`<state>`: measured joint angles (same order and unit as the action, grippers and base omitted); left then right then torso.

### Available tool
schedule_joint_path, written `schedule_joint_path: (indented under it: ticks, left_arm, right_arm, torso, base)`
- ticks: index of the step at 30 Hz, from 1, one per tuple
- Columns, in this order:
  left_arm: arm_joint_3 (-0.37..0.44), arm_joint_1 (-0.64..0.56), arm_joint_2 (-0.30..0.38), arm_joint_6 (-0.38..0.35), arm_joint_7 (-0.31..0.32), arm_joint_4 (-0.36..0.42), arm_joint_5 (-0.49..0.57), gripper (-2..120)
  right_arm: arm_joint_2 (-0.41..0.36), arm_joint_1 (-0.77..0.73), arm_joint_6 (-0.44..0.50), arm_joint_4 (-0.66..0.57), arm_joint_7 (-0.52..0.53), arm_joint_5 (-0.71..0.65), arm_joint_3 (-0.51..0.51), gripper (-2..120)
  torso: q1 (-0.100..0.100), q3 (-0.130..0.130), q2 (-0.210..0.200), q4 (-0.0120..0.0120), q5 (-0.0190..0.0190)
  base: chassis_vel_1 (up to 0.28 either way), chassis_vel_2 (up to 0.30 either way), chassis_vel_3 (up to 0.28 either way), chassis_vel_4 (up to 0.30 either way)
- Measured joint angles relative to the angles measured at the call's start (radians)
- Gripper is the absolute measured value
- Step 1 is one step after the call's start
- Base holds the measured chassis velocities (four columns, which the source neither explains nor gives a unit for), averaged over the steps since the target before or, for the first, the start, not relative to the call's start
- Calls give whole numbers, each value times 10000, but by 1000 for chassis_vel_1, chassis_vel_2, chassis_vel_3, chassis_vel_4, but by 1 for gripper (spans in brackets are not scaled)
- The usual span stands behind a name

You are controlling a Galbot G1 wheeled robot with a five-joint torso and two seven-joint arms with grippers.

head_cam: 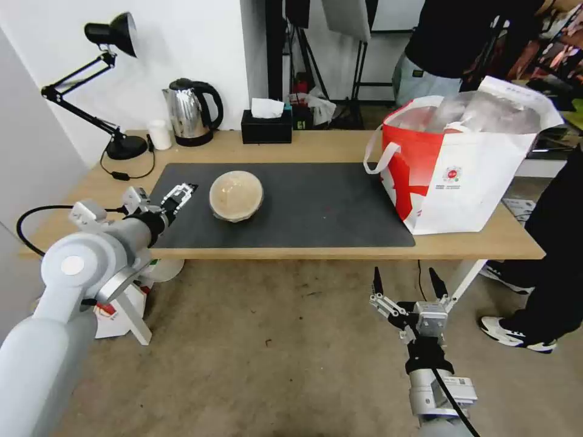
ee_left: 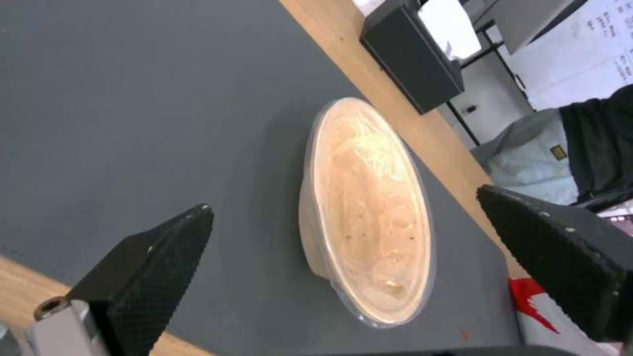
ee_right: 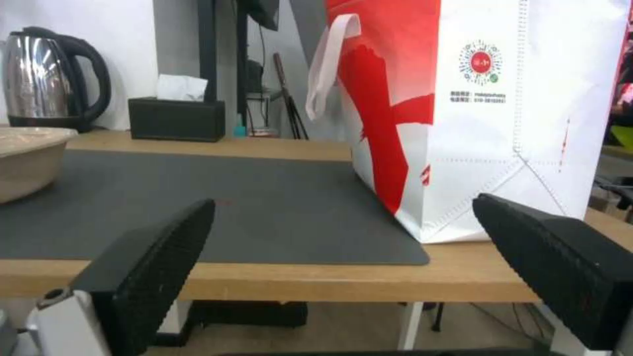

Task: Pick up the trash from the table and place it into the takeout bag.

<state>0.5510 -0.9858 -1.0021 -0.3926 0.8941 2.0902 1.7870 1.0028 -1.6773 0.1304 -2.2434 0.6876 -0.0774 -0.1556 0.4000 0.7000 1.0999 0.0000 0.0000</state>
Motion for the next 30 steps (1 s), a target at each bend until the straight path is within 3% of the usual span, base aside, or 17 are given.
schedule_joint_path:
  ticks: [30]
  left_arm:
    - [-1317,1299,-648,-43,-240,-1454,-257,100]
  right_arm:
    - [0,0,0,0,0,1,0,100]
  torso:
    - [0,0,0,-1,0]
  base:
    - [0,0,0,0]
